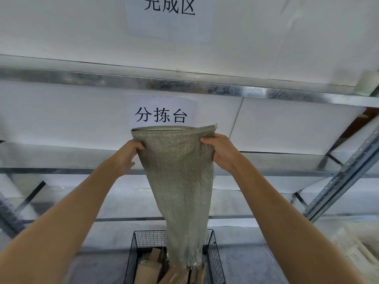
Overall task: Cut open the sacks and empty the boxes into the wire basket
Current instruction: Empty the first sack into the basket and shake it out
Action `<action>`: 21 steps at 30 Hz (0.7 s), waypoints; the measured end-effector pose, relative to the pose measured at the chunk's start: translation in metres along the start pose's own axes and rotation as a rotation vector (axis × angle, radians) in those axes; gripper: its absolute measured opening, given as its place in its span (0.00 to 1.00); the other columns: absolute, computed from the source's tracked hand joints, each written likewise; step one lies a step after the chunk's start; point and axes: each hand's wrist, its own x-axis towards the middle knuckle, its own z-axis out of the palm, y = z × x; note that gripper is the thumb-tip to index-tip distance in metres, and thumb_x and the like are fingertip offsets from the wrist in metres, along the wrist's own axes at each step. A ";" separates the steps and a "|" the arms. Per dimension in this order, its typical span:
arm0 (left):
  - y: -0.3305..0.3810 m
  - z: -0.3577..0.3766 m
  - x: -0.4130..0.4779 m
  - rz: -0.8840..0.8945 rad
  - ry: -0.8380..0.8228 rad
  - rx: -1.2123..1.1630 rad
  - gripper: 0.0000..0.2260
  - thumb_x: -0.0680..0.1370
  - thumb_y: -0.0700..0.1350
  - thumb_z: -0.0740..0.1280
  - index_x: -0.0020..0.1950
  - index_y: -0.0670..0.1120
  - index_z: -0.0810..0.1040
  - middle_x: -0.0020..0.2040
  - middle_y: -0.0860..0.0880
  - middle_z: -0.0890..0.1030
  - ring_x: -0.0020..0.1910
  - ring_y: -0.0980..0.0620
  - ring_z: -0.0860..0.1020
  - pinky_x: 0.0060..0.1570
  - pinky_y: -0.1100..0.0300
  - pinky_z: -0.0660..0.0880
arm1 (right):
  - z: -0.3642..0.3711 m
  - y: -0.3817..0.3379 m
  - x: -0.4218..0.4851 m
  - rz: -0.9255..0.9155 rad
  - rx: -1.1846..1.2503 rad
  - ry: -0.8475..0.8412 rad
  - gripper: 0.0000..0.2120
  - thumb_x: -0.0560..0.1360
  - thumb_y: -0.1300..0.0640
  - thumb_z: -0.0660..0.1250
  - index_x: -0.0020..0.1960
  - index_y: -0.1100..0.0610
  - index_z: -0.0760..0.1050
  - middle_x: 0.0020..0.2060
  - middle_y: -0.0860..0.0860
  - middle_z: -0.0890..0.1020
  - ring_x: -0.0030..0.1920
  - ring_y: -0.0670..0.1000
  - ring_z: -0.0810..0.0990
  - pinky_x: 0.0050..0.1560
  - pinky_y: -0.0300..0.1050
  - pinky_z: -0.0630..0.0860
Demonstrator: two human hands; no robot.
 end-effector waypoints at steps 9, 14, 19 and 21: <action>0.015 0.009 0.008 0.113 -0.075 -0.072 0.07 0.79 0.39 0.63 0.55 0.42 0.77 0.58 0.44 0.79 0.55 0.46 0.77 0.53 0.52 0.75 | -0.026 0.000 0.007 0.024 0.111 0.037 0.15 0.76 0.61 0.65 0.62 0.63 0.75 0.57 0.58 0.81 0.58 0.56 0.79 0.58 0.53 0.76; 0.028 0.008 0.005 0.117 -0.060 -0.045 0.09 0.79 0.42 0.64 0.59 0.45 0.76 0.58 0.48 0.79 0.58 0.48 0.77 0.59 0.48 0.73 | -0.032 0.014 0.009 0.153 -0.132 0.006 0.13 0.77 0.63 0.62 0.61 0.60 0.74 0.58 0.56 0.79 0.57 0.55 0.78 0.55 0.52 0.76; 0.034 0.009 0.000 0.244 0.150 0.327 0.09 0.82 0.44 0.60 0.59 0.45 0.75 0.53 0.48 0.77 0.48 0.51 0.76 0.50 0.56 0.72 | -0.029 0.018 0.014 0.105 -0.138 0.102 0.09 0.77 0.65 0.65 0.56 0.62 0.76 0.53 0.57 0.81 0.50 0.54 0.80 0.50 0.49 0.78; 0.032 0.007 0.002 0.280 0.252 0.444 0.09 0.81 0.45 0.61 0.58 0.43 0.74 0.53 0.47 0.75 0.46 0.53 0.75 0.43 0.61 0.71 | -0.025 0.017 0.017 0.073 -0.074 0.163 0.13 0.75 0.65 0.67 0.59 0.66 0.75 0.50 0.58 0.81 0.47 0.54 0.81 0.46 0.48 0.79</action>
